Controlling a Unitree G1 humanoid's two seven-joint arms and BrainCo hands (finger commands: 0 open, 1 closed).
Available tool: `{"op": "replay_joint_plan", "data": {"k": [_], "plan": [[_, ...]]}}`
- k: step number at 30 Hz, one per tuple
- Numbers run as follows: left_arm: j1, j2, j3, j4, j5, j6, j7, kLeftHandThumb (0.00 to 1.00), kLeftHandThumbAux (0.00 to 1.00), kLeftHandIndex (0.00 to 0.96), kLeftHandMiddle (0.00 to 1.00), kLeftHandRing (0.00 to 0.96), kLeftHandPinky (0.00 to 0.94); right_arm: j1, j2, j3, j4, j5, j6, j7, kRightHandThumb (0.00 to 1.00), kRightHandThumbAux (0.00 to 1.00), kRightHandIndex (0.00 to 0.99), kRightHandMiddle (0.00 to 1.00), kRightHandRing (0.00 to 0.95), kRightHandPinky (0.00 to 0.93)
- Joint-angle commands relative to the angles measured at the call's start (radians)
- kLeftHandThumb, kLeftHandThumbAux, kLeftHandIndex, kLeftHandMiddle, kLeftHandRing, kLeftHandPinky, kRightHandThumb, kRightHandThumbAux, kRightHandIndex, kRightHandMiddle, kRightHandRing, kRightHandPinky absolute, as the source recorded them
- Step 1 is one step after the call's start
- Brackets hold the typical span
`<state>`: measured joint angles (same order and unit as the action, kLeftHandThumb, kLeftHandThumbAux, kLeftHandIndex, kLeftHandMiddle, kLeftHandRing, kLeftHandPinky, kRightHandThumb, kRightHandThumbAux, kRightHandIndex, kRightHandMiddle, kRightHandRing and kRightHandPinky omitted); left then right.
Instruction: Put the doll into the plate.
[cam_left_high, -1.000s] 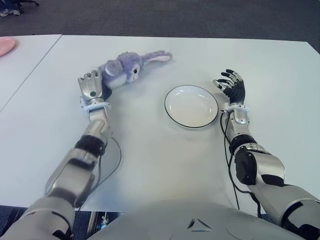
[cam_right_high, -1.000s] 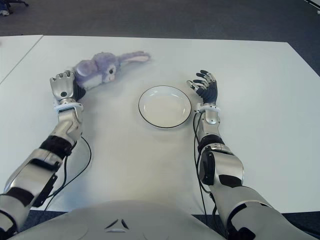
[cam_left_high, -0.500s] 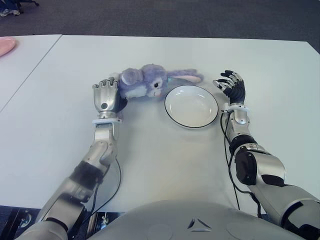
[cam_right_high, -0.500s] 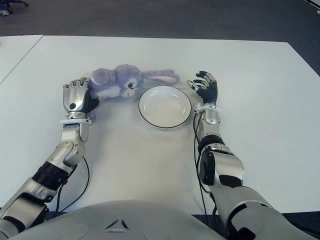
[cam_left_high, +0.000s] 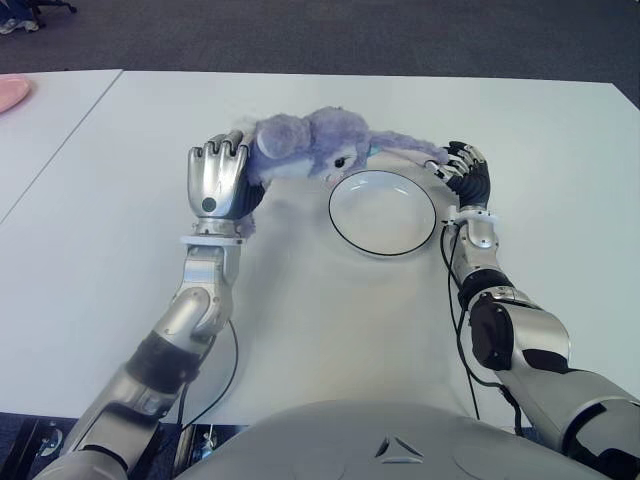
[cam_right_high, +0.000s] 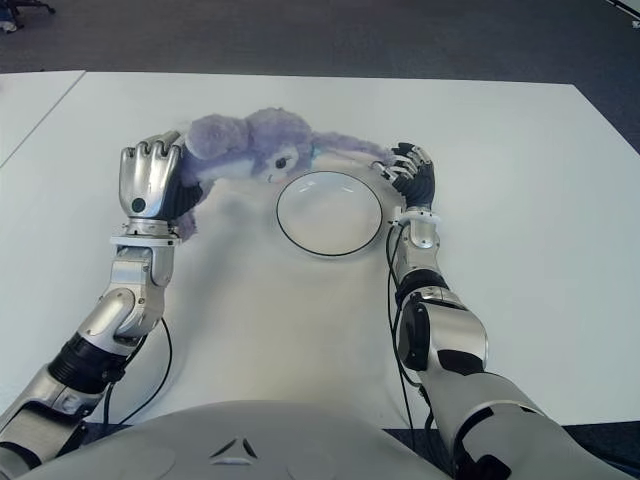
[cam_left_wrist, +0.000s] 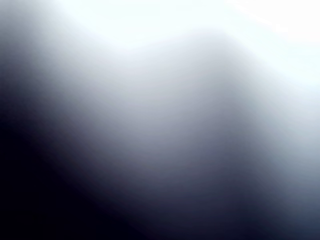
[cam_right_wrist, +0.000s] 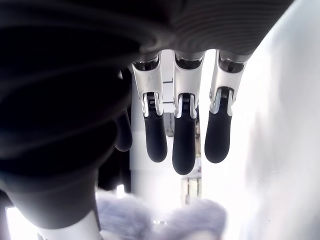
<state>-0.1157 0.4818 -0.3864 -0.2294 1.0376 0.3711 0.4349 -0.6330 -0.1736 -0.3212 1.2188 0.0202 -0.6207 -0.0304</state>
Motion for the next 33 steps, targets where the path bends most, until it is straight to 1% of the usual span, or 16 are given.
{"op": "replay_joint_plan", "data": {"k": [1, 5, 14, 19, 25, 29, 33], "plan": [[0.035, 0.015, 0.033, -0.044, 0.023, -0.050, -0.024, 0.468, 0.774, 0.810, 0.890, 0.897, 0.900, 0.198, 0.070, -0.001, 0.135, 0.000, 0.151, -0.009, 0.062, 0.858, 0.279, 0.319, 0.393, 0.439], [0.038, 0.012, 0.044, -0.051, 0.027, -0.073, -0.023, 0.494, 0.763, 0.813, 0.890, 0.899, 0.901, 0.198, 0.070, 0.000, 0.136, -0.002, 0.151, -0.010, 0.057, 0.853, 0.272, 0.316, 0.391, 0.440], [0.030, 0.007, 0.060, -0.069, 0.030, -0.096, -0.044, 0.522, 0.752, 0.813, 0.888, 0.896, 0.900, 0.200, 0.071, 0.003, 0.136, -0.004, 0.146, -0.008, 0.051, 0.854, 0.253, 0.313, 0.392, 0.451], [0.021, 0.004, 0.075, -0.061, 0.023, -0.114, -0.043, 0.525, 0.754, 0.813, 0.886, 0.893, 0.899, 0.199, 0.073, 0.004, 0.136, -0.005, 0.148, -0.011, 0.056, 0.860, 0.263, 0.314, 0.394, 0.450], [-0.006, -0.003, 0.088, -0.041, 0.012, -0.137, -0.036, 0.516, 0.756, 0.812, 0.886, 0.893, 0.898, 0.199, 0.076, 0.000, 0.136, 0.001, 0.147, -0.005, 0.059, 0.850, 0.270, 0.315, 0.396, 0.445], [-0.016, -0.006, 0.089, -0.038, 0.013, -0.151, -0.040, 0.512, 0.755, 0.812, 0.887, 0.894, 0.898, 0.198, 0.076, -0.001, 0.137, 0.002, 0.148, -0.004, 0.057, 0.844, 0.268, 0.315, 0.395, 0.443], [-0.027, -0.016, 0.065, -0.041, 0.020, -0.173, -0.054, 0.506, 0.753, 0.812, 0.887, 0.895, 0.897, 0.197, 0.076, 0.001, 0.137, 0.000, 0.152, -0.004, 0.050, 0.837, 0.256, 0.311, 0.389, 0.441]]}}
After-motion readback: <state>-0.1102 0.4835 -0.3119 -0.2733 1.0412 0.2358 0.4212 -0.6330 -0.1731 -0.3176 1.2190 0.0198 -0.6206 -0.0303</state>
